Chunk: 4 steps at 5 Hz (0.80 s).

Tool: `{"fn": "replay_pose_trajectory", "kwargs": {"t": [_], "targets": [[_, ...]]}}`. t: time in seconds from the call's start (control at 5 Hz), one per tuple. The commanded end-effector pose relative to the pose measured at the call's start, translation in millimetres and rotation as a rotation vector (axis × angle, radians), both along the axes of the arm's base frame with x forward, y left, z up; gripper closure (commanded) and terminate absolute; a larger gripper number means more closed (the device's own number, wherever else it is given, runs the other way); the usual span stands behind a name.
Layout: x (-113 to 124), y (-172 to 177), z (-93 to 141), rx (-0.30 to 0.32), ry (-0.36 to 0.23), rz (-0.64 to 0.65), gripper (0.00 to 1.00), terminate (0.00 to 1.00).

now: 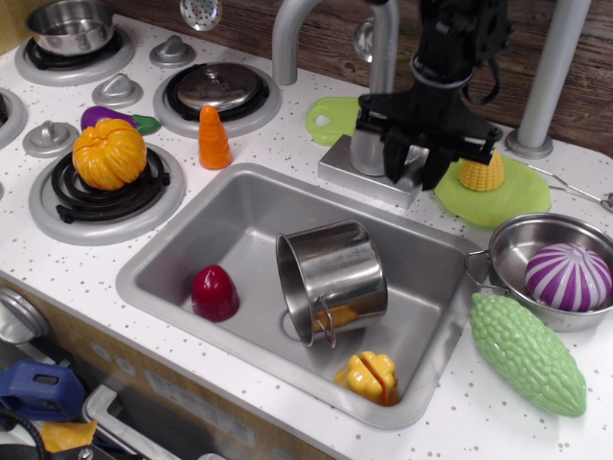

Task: Turn lever vertical to front

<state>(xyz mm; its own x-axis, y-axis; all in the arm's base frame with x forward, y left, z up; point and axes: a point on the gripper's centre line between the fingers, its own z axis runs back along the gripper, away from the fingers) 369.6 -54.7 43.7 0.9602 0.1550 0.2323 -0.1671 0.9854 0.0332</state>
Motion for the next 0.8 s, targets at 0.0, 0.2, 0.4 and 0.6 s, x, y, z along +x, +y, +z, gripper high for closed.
{"fn": "replay_pose_trajectory", "kwargs": {"t": [0.0,0.2,0.4,0.6], "targets": [[12,1,7,-0.038,-0.074,-0.022,1.00,0.00],[16,0,25,-0.003,-0.044,-0.038,0.00,0.00],[16,0,25,-0.003,-0.044,-0.038,0.00,0.00],[16,0,25,-0.003,-0.044,-0.038,0.00,1.00]]}}
